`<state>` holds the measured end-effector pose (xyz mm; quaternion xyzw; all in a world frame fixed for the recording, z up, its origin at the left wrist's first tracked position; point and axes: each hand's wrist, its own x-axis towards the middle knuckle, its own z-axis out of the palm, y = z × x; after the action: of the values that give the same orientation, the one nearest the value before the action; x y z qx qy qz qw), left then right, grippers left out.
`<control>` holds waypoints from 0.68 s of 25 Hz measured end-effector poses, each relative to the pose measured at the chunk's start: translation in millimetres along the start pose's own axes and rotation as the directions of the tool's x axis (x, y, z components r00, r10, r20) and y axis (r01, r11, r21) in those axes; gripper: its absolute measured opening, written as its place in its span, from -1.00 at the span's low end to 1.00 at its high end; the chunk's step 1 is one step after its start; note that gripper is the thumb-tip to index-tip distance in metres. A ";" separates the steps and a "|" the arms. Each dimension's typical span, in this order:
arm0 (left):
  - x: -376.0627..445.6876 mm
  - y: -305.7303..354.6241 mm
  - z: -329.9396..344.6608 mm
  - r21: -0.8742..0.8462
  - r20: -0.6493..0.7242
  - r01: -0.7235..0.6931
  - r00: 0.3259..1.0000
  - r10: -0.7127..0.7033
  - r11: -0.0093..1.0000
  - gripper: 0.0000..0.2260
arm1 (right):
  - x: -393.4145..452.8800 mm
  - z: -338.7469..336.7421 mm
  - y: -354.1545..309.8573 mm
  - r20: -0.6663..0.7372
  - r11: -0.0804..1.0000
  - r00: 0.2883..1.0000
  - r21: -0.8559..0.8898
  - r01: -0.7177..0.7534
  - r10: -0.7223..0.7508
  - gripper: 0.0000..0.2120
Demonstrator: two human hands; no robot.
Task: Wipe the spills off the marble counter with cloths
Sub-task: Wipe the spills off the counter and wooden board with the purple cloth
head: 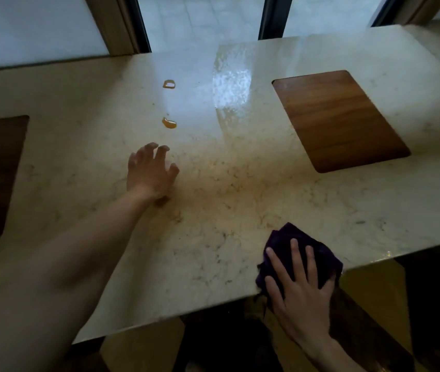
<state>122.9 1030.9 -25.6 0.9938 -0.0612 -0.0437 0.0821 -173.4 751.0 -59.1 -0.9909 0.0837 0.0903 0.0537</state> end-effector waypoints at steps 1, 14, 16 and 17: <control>-1.7 -14.6 -0.1 0.007 0.003 0.032 0.999 -0.032 0.999 -0.52 | 3.1 0.7 -8.5 -0.015 0.999 0.999 0.010 -0.031 0.031 -0.47; 56.4 -92.9 19.4 0.056 -0.019 0.190 0.982 -0.189 0.980 -0.47 | 218.5 -24.8 -84.5 -0.055 0.953 0.952 -0.026 0.301 -0.302 -0.47; 56.3 -92.1 20.4 0.048 -0.020 0.206 0.979 -0.205 0.977 -0.45 | 298.2 -39.2 -101.1 -0.099 0.959 0.954 -0.033 0.280 -0.282 -0.48; 56.5 -92.1 20.4 0.061 -0.013 0.206 0.978 -0.206 0.977 -0.45 | 336.7 -48.5 -108.4 -0.107 0.966 0.960 -0.025 0.258 -0.259 -0.49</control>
<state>187.3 1110.6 -65.5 0.9970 0.0412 -0.0469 0.0464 180.4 798.7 -65.1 -0.9971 -0.0440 0.0288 0.0550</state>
